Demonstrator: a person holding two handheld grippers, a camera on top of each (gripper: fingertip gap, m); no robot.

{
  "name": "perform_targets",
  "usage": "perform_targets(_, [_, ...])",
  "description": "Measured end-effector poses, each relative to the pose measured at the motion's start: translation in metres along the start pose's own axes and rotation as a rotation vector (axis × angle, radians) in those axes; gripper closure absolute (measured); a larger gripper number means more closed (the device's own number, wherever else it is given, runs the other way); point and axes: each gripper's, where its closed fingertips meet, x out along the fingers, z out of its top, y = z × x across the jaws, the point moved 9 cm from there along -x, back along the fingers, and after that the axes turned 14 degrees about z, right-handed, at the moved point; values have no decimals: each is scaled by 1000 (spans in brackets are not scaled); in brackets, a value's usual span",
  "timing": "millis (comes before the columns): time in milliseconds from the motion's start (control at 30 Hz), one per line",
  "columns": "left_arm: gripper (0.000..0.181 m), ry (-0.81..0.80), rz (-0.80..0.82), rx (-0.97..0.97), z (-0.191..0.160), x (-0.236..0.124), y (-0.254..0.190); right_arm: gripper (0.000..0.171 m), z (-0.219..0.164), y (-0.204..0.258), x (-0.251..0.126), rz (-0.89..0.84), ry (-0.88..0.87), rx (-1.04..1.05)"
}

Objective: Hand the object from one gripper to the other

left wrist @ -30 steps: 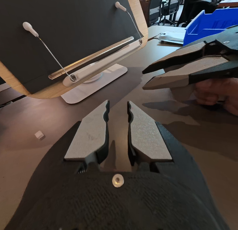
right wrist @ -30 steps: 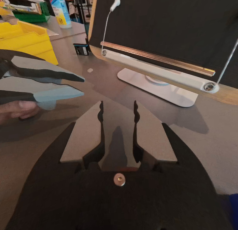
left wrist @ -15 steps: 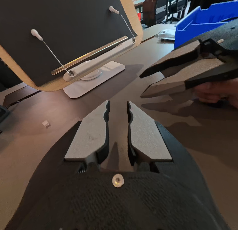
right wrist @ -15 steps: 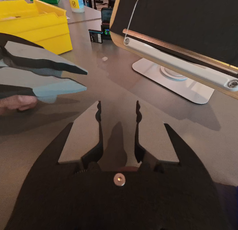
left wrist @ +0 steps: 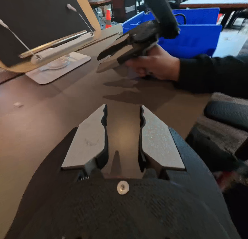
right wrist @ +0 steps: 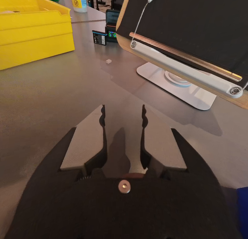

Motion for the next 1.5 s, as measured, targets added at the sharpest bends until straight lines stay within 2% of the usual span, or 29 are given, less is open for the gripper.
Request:
perform_targets(133, [128, 81, 247, 98, -8, -83, 34, 119, 0, 4, 4, -6, 33, -36])
perform_targets(200, [129, 112, 412, 49, -20, -124, 66, 119, 0, 5, 5, -14, 46, -57])
perform_targets(267, [125, 171, 479, -56, -40, -152, 91, 119, 0, 7, 7, -25, 57, -74])
perform_targets(400, [119, 318, 512, -132, -78, -157, 117, 119, -1, 6, 7, -38, 62, -74])
perform_targets(433, [124, 344, 515, -130, -85, -152, 121, 119, 0, 6, 7, -40, 55, -74])
perform_targets(500, [156, 417, 485, -117, -97, -142, 123, 120, 0, 6, 4, -48, 40, -73])
perform_targets(533, [160, 427, 500, -94, -98, -141, 124, 120, 0, 6, 3, -51, 37, -69])
perform_targets(633, [162, 420, 604, 43, -83, -153, 128, 121, 0, 4, 1, -51, 23, -53])
perform_targets(733, [163, 341, 701, 111, -49, -178, 132, 123, -1, 2, 2, -40, 26, -32])
perform_targets(900, [164, 39, 853, 162, 24, -221, 132, 123, 2, 1, 1, -11, -12, -8])
perform_targets(967, [163, -101, 840, 167, 54, -226, 124, 122, 4, 3, 1, 36, -45, 15])
perform_targets(1033, [163, -189, 763, 167, 78, -212, 111, 121, 7, 4, 2, 97, -86, 46])
perform_targets(1100, [163, -227, 685, 186, 95, -182, 96, 120, 12, 9, 3, 215, -156, 96])
perform_targets(1167, [163, -263, 632, 237, 103, -140, 80, 118, 19, 20, 4, 412, -244, 167])
perform_targets(1267, [163, -235, 563, 270, 97, -62, 60, 112, 28, 34, 4, 653, -327, 236])
perform_targets(1400, [163, -195, 607, 264, 74, 29, 58, 110, 29, 37, 4, 640, -321, 181])
perform_targets(1500, [163, -207, 635, 246, 62, 74, 55, 106, 29, 30, 2, 668, -353, 203])
